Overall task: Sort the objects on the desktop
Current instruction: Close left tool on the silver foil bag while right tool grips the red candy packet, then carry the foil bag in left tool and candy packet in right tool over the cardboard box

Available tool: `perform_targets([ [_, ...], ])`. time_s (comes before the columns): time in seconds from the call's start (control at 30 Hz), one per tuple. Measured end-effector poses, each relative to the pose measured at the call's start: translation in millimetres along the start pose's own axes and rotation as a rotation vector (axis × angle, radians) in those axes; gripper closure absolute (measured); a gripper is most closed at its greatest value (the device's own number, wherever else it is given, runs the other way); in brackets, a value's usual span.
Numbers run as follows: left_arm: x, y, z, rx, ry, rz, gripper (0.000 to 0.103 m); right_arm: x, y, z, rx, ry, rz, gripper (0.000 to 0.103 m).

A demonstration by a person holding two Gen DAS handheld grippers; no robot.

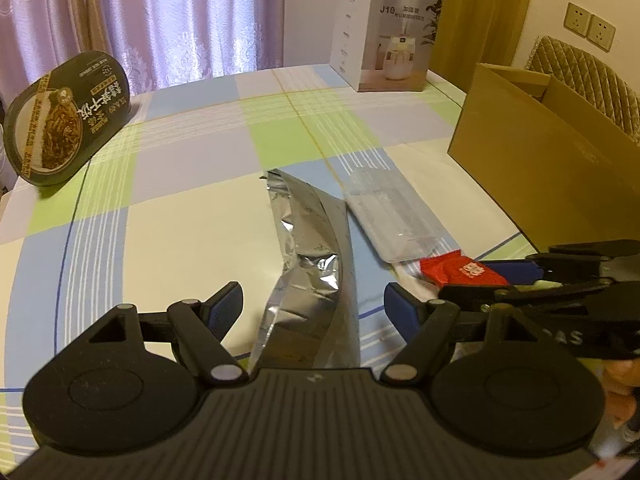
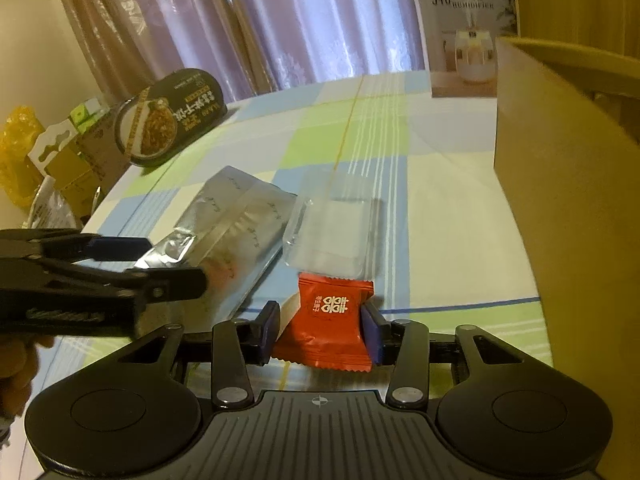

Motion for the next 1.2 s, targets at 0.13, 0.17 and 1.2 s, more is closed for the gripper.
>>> perform_targets([
  [0.13, 0.6, 3.8, -2.9, -0.009, 0.003, -0.001, 0.029, -4.1, -18.0, -12.2, 0.013, -0.042, -0.001, 0.063],
  [0.17, 0.4, 5.5, -3.8, -0.014, 0.002, -0.002, 0.03, -4.7, -21.3, -16.8, 0.012, -0.053, -0.003, 0.063],
  [1.2, 142.3, -132.5, -124.7, -0.156, -0.168, -0.057, 0.063, 20.5, -134.2, -131.3, -0.105, -0.129, -0.015, 0.062],
])
Point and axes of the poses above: each gripper's, at about its wrist camera, not at the fingertips, and y roughly the way its jaws point, x to its right, z to its top, the point moved 4 cm from there along y, roughly the way its jaws point, and after that the axes turned 10 degrees about y, right-handed, at the moved point
